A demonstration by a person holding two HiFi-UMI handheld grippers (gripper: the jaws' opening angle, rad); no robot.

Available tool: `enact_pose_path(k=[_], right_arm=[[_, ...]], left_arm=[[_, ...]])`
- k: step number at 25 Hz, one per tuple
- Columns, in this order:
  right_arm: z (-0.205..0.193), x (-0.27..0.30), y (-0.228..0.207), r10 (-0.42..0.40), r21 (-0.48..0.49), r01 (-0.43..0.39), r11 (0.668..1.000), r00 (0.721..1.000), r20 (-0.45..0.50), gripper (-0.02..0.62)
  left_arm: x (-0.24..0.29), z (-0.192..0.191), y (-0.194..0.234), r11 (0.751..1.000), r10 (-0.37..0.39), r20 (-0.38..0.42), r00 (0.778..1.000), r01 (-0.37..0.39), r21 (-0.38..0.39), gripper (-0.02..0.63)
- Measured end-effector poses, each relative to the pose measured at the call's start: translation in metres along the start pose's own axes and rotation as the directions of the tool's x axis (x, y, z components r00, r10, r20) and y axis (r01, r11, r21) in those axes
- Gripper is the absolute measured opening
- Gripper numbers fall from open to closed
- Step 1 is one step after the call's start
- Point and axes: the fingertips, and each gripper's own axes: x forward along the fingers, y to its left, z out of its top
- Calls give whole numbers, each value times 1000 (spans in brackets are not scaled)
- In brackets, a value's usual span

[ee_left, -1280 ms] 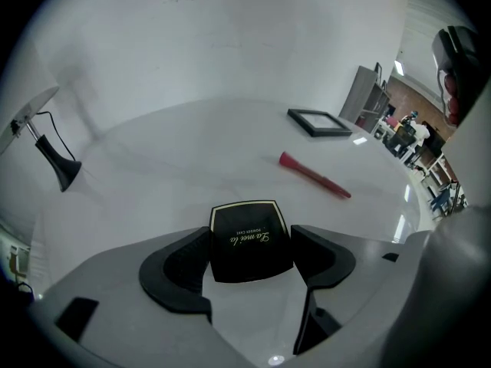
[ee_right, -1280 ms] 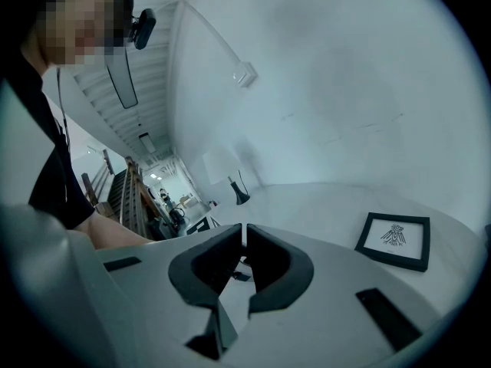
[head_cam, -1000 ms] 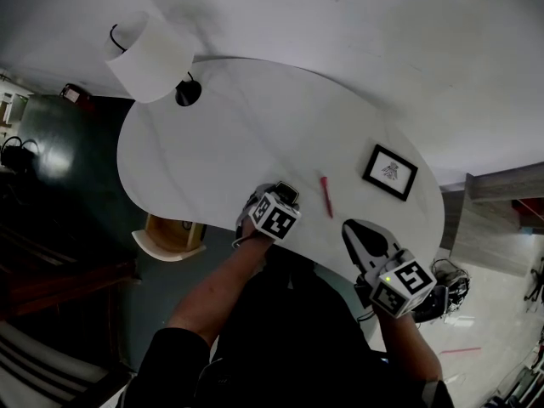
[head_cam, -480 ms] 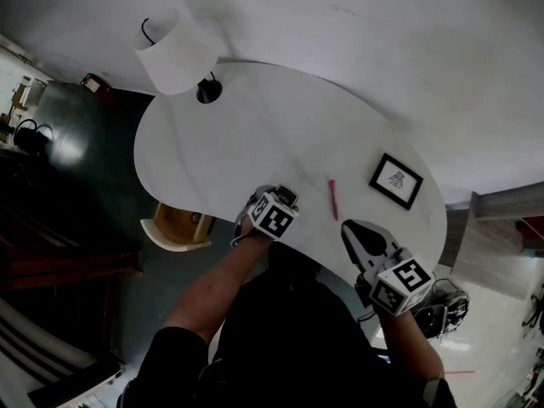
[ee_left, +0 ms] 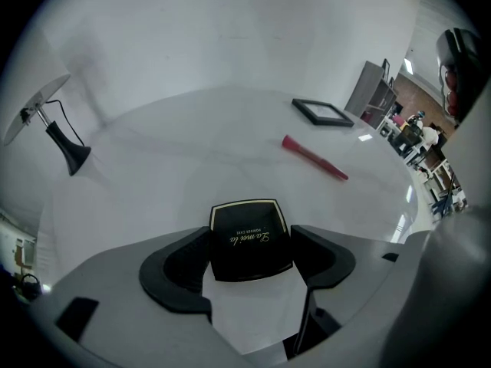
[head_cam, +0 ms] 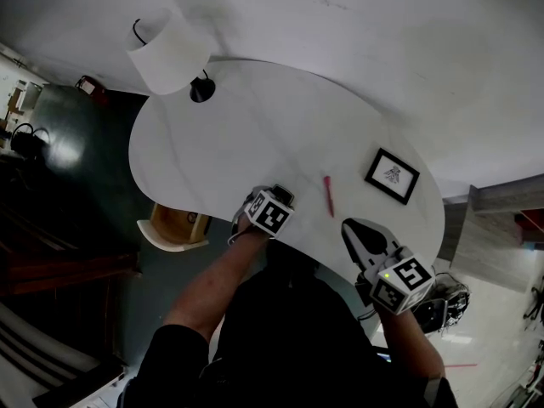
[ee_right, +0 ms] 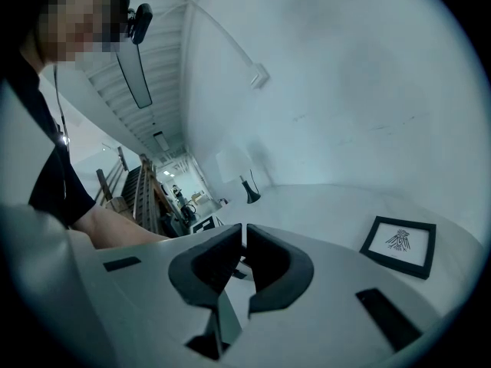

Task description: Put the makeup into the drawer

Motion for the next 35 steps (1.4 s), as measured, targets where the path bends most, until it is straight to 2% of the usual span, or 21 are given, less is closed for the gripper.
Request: enact_pose_path(k=[4, 8, 11, 20, 24, 29, 35], right_arm=[[-1, 0, -2, 0, 7, -1, 1000, 1000, 12, 18], [-3, 0, -7, -21, -29, 20, 999, 1000, -12, 18], [1, 1, -4, -7, -6, 7, 1000, 1000, 5, 18], [-2, 0, -12, -26, -24, 26, 999, 1000, -15, 18], [-4, 0, -13, -24, -19, 24, 1000, 1000, -17, 18], [1, 2, -10, 6, 5, -6, 1000, 1000, 6, 18], [5, 4, -5, 33, 13, -33, 999, 999, 2, 18]], left_arm=[[1, 2, 2, 1000, -2, -15, 1000, 2, 21, 354], [1, 5, 5, 1000, -8, -24, 1000, 8, -1, 357], [2, 5, 5, 1000, -10, -40, 999, 10, -1, 357], [3, 9, 10, 1000, -1, -69, 998, 1, 3, 359], [5, 11, 4, 999, -24, -49, 999, 25, 21, 348], [2, 10, 3, 999, -11, -36, 999, 13, 34, 344], [-11, 7, 6, 1000, -7, -4, 1000, 7, -19, 342]])
